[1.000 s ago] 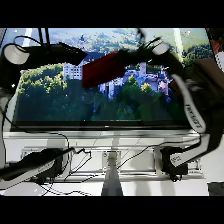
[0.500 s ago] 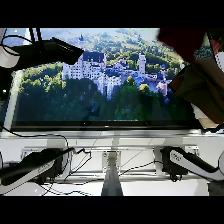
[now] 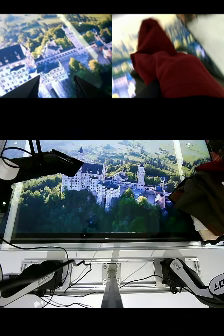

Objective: Fold the clothes and pants, and hang the long-sleeved shirts on hangers.

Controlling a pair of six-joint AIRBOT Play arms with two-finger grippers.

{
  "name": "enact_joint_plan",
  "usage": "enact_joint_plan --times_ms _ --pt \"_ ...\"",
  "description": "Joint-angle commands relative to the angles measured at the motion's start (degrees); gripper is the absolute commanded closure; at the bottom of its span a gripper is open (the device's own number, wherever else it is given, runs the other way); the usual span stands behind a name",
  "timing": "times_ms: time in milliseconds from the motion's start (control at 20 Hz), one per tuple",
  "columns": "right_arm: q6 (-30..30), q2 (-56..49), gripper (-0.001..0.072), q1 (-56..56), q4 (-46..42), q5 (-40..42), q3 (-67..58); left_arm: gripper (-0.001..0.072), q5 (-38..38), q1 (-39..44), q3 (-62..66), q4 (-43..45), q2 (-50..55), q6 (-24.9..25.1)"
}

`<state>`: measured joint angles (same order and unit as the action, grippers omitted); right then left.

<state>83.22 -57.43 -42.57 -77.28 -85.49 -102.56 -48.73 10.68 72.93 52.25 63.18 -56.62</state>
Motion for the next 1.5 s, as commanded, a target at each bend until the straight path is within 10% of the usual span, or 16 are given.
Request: enact_joint_plan --times_ms 0,100,150,700,1150,1200,1250,1450 --pt "0.13 -0.63 0.0653 -1.84 -3.72 -8.09 1.84 0.0248 0.02 -0.07 0.0 0.02 -0.02 0.0" --pt "0.24 -0.87 0.0192 -1.49 -2.34 -7.8 3.15 0.0248 0.02 -0.07 0.0 0.02 -0.02 0.0" --pt "0.28 -0.87 0.0131 -0.98 -0.72 -7.28 3.76 0.0248 0.02 -0.07 0.0 0.02 0.0 0.0" --pt "-0.37 -10.78 0.0132 39.98 4.42 8.61 5.01 0.0248 0.02 -0.07 0.0 0.02 0.02 0.0" --pt "-0.37 -27.47 0.0167 67.19 0.09 23.61 5.01 0.0248 0.02 -0.07 0.0 0.02 0.02 0.0" --pt "-0.37 -28.37 0.0323 68.11 -0.59 23.58 5.01 0.0248 0.02 -0.07 0.0 0.02 0.02 0.0" --pt "-0.37 -28.85 0.0634 68.41 -1.03 23.56 5.01 0.0248 0.02 -0.07 0.0 0.02 0.02 0.0" --pt "-0.26 -28.81 0.0691 68.15 -0.98 23.56 4.94 0.0248 0.02 -0.07 0.0 0.02 0.02 0.0"
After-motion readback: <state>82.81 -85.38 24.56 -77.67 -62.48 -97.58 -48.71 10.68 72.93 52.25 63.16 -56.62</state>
